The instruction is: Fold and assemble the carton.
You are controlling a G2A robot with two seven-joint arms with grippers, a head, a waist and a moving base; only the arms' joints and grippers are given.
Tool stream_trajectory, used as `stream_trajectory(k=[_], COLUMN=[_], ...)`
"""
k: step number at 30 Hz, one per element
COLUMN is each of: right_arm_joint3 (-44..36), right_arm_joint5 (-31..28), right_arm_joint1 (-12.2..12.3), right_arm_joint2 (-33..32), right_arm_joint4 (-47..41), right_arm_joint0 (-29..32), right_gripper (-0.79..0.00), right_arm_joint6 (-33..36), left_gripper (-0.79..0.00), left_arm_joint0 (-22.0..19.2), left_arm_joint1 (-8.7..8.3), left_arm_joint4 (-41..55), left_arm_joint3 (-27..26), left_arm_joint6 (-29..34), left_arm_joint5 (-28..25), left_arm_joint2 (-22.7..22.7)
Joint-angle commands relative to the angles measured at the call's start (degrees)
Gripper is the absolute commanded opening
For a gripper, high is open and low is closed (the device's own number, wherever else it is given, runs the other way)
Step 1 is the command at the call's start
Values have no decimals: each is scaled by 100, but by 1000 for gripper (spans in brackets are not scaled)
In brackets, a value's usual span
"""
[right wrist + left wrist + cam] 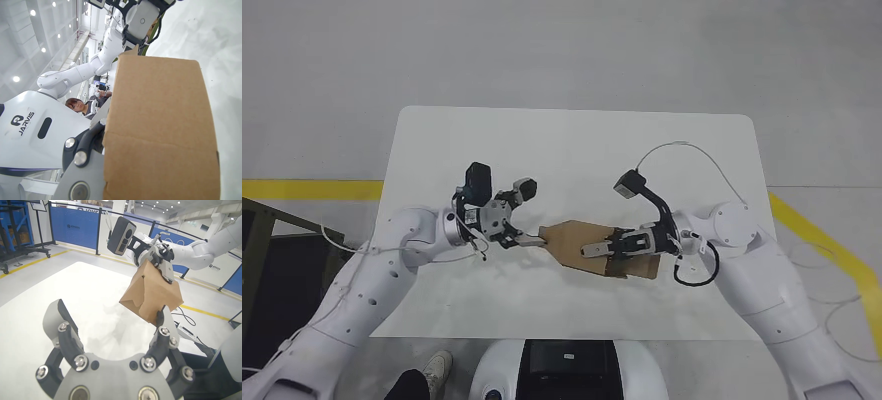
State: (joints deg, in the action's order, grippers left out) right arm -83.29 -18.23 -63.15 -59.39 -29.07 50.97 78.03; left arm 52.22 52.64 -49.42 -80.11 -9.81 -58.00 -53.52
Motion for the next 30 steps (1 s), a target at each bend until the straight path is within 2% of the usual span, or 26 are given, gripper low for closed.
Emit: stream_trajectory(k=[1, 14, 30], right_arm_joint3=[-17, -74, -103], right_arm_joint5=[-12, -49, -64], right_arm_joint1=[2, 9, -11], right_arm_joint2=[-6, -14, 63], right_arm_joint4=[-30, -184, -364], right_arm_joint0=[9, 41, 40], right_gripper=[-785, -785, -785], right_arm_joint6=[23, 116, 210], left_gripper=[0, 0, 0], left_arm_joint0=[-25, -202, -507], left_arm_joint1=[14, 22, 132], left_arm_joint4=[52, 261, 316], left_arm_joint3=[43, 168, 153], left_arm_joint6=[12, -3, 11], left_arm_joint5=[0, 0, 0], left_arm_joint2=[69, 346, 921])
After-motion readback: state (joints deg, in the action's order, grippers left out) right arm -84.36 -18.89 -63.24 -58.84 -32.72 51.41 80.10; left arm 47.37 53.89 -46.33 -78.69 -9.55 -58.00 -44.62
